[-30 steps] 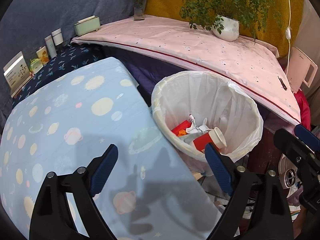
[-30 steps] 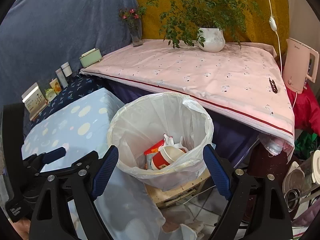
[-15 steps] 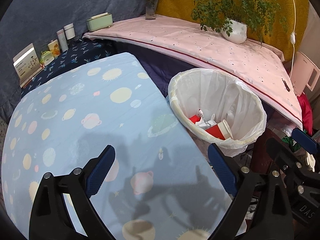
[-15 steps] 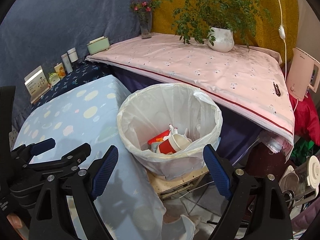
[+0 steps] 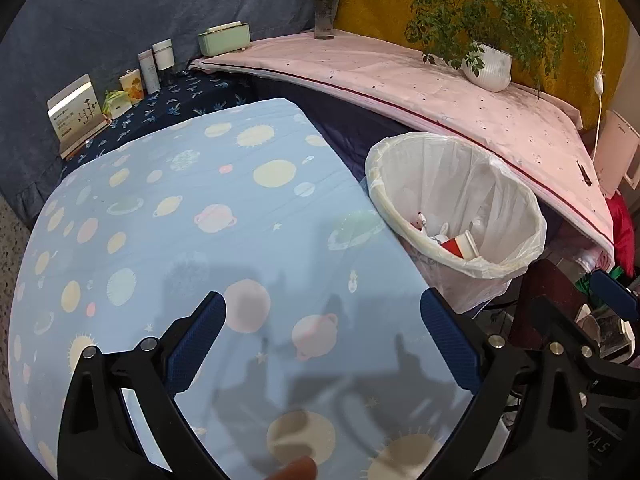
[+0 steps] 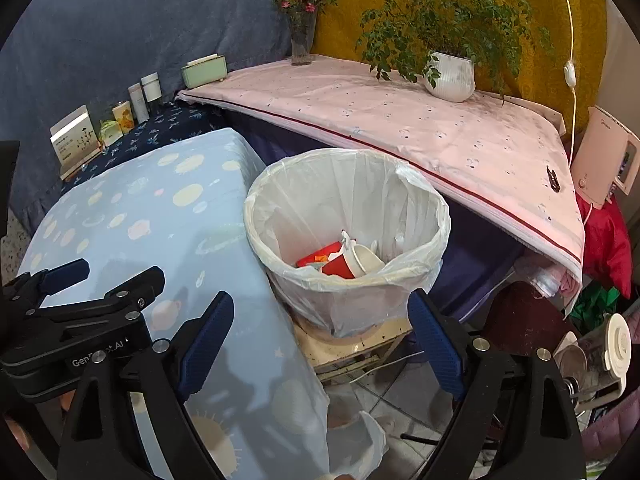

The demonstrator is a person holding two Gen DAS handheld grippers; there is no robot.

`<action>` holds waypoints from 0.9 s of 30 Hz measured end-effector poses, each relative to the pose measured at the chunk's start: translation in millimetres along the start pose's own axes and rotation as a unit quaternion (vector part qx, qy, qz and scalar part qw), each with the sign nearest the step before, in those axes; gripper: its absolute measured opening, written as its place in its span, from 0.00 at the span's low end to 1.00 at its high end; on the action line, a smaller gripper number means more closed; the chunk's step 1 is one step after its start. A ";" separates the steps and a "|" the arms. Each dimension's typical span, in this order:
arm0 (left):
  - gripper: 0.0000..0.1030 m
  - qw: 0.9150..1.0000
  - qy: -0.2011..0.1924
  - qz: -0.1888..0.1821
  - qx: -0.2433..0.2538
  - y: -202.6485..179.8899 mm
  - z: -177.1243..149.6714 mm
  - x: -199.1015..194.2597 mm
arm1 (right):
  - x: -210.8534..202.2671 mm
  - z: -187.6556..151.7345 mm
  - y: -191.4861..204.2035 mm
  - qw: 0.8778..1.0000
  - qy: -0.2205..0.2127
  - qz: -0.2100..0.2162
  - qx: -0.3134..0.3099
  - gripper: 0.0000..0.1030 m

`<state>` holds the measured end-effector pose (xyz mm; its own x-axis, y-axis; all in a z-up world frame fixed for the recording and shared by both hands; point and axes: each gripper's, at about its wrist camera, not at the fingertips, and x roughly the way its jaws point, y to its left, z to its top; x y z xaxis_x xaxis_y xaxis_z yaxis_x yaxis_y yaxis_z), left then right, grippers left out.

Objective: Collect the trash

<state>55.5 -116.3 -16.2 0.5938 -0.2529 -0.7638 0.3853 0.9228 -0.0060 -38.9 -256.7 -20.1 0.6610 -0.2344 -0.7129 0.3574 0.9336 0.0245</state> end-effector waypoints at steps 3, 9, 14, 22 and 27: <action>0.91 1.000 -0.003 0.004 -0.006 3.6 -3.0 -2.1 | -1.4 -4.2 1.6 1.000 0.002 0.002 0.000 0.87; 0.92 1.000 -0.008 0.010 -0.013 5.1 -6.0 -6.6 | -5.3 -9.7 1.7 1.000 0.001 -0.011 -0.001 0.87; 0.92 1.000 -0.011 0.012 -0.008 0.5 -7.0 -8.7 | -7.2 -11.5 -2.3 1.000 0.001 -0.011 0.005 0.87; 0.92 1.000 -0.013 0.011 -0.016 -2.1 -8.6 -10.7 | -5.7 -13.8 -7.3 1.000 0.001 -0.017 0.009 0.87; 0.92 1.000 -0.015 0.015 -0.009 -5.2 -9.3 -11.4 | -4.3 -15.4 -11.2 1.000 0.001 -0.024 0.010 0.87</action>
<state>40.1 -115.5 -13.5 0.6268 -0.2329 -0.7436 0.3533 0.9355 0.0047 -55.9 -262.0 -28.1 0.6410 -0.2787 -0.7151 0.4025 0.9154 0.0041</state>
